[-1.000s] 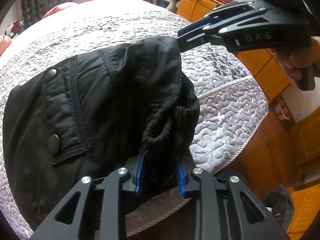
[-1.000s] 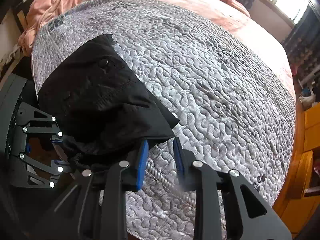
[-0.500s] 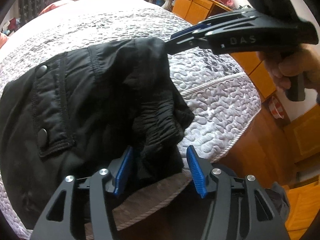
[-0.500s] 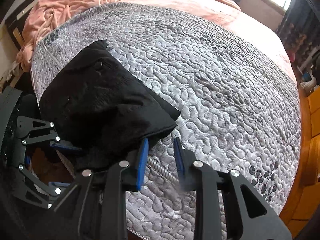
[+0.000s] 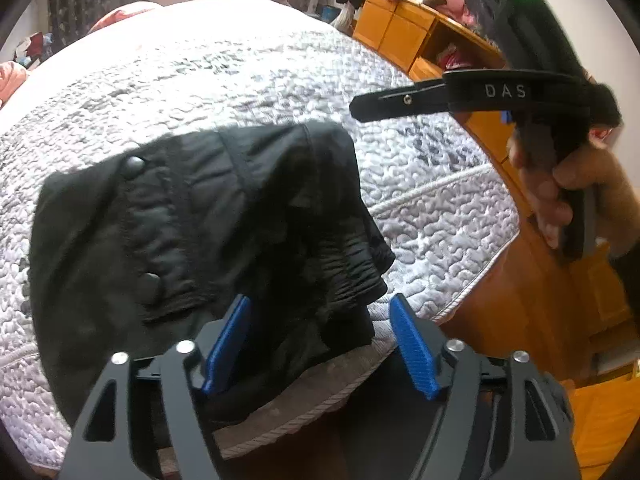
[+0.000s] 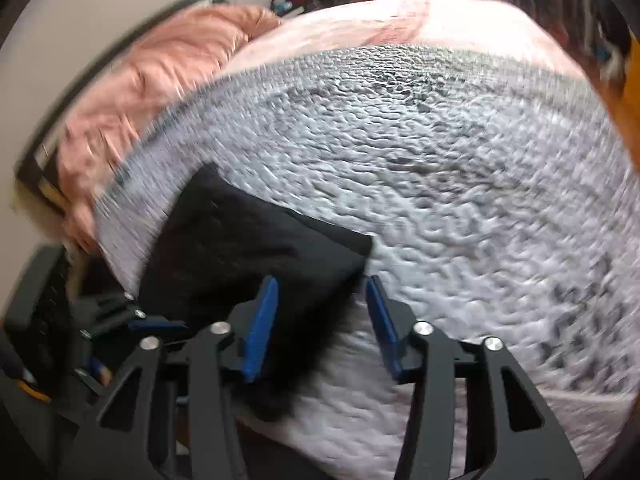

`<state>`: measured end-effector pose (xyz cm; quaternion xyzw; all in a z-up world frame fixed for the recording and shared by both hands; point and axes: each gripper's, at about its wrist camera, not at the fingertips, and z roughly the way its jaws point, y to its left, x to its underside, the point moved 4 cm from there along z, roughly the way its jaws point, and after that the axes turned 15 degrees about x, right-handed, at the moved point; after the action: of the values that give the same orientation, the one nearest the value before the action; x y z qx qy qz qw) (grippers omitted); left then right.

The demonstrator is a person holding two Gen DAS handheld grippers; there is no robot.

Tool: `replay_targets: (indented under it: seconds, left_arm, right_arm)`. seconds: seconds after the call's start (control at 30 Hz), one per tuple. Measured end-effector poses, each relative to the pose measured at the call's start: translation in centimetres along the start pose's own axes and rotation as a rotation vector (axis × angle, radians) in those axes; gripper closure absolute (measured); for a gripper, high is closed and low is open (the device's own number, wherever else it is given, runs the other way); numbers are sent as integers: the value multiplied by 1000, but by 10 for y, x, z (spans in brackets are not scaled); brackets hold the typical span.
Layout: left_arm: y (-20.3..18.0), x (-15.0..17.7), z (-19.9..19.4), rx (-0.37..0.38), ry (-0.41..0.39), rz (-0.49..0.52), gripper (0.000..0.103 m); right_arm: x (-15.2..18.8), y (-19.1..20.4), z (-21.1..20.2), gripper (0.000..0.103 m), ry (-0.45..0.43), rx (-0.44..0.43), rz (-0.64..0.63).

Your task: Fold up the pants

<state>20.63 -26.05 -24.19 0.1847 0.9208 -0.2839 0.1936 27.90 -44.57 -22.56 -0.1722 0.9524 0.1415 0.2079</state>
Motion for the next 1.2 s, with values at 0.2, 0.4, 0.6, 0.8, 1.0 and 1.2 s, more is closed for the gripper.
replay_targets:
  seconds: [0.2, 0.4, 0.6, 0.8, 1.0, 1.2]
  left_arm:
    - [55, -2, -64, 86, -185, -152, 5]
    - [137, 16, -93, -2, -222, -338, 5]
    - [172, 40, -90, -123, -191, -405, 5]
    - [178, 49, -76, -179, -146, -390, 5]
    - [168, 49, -96, -180, -211, -351, 5]
    - [162, 62, -104, -162, -218, -360, 5]
  right_arm:
    - [-10, 9, 4, 43, 20, -143, 140]
    - [-11, 8, 13, 40, 48, -248, 231]
    - [-9, 6, 43, 38, 91, -296, 298]
    - [-5, -7, 102, 42, 170, -267, 333]
    - [5, -14, 62, 31, 91, -260, 398]
    - [77, -8, 51, 24, 169, -263, 501]
